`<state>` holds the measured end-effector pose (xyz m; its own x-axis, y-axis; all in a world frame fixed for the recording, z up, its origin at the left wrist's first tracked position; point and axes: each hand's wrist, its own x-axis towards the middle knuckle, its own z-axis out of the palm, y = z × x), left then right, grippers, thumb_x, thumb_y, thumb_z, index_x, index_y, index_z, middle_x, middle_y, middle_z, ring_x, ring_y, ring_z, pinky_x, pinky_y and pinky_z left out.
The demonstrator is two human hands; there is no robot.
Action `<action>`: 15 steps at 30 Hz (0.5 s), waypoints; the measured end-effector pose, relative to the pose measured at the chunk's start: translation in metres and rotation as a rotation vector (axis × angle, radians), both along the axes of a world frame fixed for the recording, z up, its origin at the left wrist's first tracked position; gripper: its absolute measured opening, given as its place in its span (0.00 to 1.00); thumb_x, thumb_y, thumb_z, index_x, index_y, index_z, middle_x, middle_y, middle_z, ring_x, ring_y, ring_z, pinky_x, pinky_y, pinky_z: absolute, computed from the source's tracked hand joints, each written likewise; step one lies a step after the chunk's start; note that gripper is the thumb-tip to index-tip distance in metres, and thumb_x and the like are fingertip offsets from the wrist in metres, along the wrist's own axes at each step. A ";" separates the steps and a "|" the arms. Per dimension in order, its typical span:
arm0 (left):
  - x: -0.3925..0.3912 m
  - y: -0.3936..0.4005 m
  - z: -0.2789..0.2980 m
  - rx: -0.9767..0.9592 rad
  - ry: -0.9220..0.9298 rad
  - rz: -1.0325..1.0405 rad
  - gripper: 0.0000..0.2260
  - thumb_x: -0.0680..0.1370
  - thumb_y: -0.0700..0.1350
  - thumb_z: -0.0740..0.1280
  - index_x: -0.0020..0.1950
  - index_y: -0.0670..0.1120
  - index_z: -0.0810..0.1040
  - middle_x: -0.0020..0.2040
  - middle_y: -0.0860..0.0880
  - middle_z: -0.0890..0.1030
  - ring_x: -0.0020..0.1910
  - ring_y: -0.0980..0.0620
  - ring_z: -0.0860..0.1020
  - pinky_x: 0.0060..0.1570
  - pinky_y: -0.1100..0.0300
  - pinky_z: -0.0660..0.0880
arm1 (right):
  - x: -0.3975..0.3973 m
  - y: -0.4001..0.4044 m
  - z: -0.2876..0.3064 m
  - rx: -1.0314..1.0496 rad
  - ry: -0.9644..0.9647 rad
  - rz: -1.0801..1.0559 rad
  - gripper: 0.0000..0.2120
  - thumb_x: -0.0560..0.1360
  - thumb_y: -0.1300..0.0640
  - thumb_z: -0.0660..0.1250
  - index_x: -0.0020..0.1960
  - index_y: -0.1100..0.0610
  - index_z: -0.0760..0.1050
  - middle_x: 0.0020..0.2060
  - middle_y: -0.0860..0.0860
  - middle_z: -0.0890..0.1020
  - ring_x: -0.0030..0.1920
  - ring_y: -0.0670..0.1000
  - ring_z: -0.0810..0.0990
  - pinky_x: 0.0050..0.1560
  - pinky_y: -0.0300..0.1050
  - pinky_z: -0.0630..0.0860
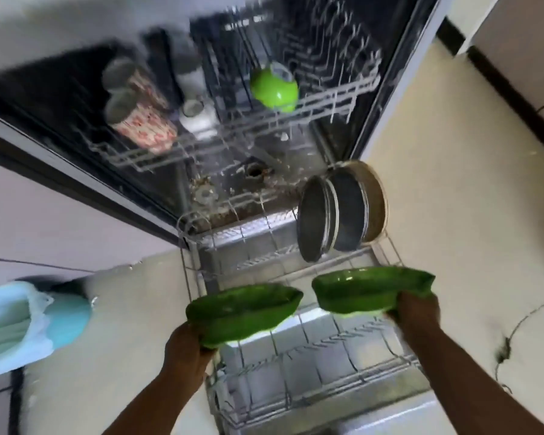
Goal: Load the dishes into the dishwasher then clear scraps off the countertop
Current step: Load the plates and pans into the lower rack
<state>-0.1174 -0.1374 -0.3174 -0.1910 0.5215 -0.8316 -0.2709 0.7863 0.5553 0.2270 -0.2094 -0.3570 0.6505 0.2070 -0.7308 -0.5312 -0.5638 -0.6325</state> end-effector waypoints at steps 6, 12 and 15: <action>0.012 -0.007 -0.071 -0.088 0.058 0.099 0.08 0.78 0.30 0.56 0.51 0.35 0.74 0.47 0.38 0.77 0.40 0.43 0.79 0.27 0.57 0.79 | 0.026 0.029 -0.041 -0.025 -0.079 0.172 0.06 0.72 0.68 0.66 0.41 0.59 0.78 0.34 0.59 0.80 0.26 0.53 0.81 0.23 0.43 0.77; 0.036 -0.005 -0.076 -0.230 0.094 0.093 0.17 0.81 0.26 0.51 0.68 0.21 0.57 0.69 0.24 0.61 0.70 0.31 0.58 0.56 0.83 0.53 | 0.018 0.058 -0.084 -0.103 -0.111 0.309 0.16 0.64 0.55 0.69 0.51 0.58 0.78 0.43 0.60 0.83 0.39 0.61 0.85 0.36 0.65 0.81; 0.020 -0.003 -0.106 -0.222 0.283 -0.092 0.17 0.82 0.32 0.54 0.69 0.25 0.62 0.70 0.29 0.66 0.70 0.36 0.63 0.34 0.78 0.68 | 0.018 0.064 -0.102 -0.204 -0.102 0.333 0.21 0.68 0.56 0.71 0.59 0.58 0.71 0.46 0.57 0.82 0.40 0.59 0.84 0.37 0.59 0.83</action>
<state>-0.0974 -0.1402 -0.4238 -0.3906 0.3598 -0.8473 -0.0538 0.9099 0.4112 0.2448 -0.1450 -0.4587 0.6437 0.2759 -0.7138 -0.2383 -0.8141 -0.5295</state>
